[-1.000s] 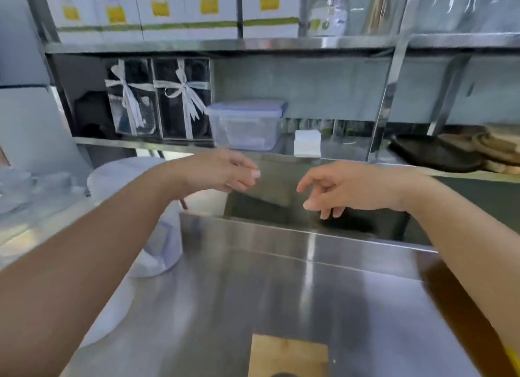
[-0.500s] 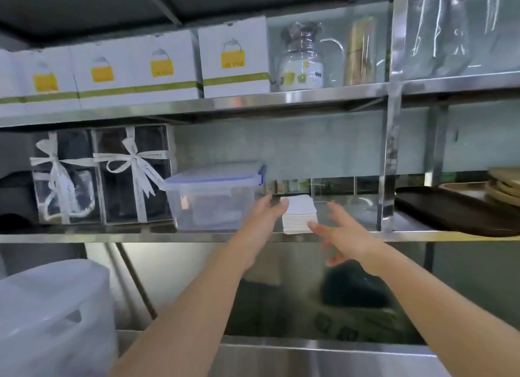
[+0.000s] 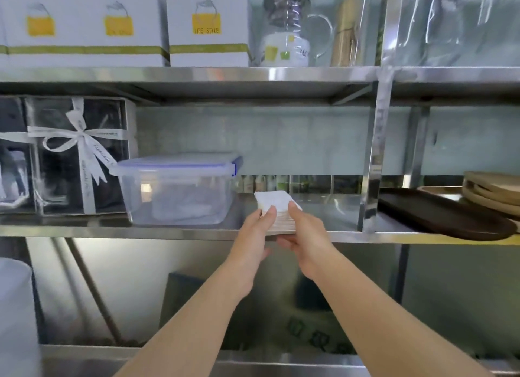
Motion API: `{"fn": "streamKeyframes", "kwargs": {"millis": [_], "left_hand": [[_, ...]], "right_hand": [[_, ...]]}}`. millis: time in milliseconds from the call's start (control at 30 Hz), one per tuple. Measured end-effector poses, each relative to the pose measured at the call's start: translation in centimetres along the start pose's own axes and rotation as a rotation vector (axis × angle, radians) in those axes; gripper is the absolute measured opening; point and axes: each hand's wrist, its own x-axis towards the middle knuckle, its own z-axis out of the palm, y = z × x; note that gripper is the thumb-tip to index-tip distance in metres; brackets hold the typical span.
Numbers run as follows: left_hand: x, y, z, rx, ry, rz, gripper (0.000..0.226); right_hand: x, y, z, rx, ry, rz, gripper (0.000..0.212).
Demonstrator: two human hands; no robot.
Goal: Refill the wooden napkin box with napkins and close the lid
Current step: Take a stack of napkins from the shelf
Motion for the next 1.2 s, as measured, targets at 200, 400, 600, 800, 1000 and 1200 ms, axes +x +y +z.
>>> {"fn": "streamKeyframes", "kwargs": {"millis": [200,400,600,800,1000,1200], "left_hand": [[-1.9,-0.1,0.6,-0.244,0.178,-0.096,0.027],[-3.6,-1.4,-1.9,-0.703,0.102,-0.474,0.07],[-5.9,-0.5,-3.4,-0.631,-0.015,-0.586,0.079],[-9.4,2.2,-3.0,-0.329,-0.117,-0.573,0.047],[-13.5,4.5,-2.9,-0.119,-0.076,-0.531,0.047],[-18.4,6.2,-2.5,-0.045,-0.053,-0.53,0.032]], "right_hand": [[-1.1,-0.3,-0.2,0.035,0.176,-0.014,0.032],[-4.2,-0.6,-3.1,0.14,0.035,0.103,0.026],[-7.6,-0.7,-5.6,-0.006,-0.12,0.132,0.021],[-10.7,-1.2,-6.5,-0.064,-0.155,0.199,0.024],[-14.6,-1.9,-7.4,-0.012,-0.193,0.345,0.027],[-19.6,-2.9,-8.0,-0.156,-0.175,0.392,0.04]]}}
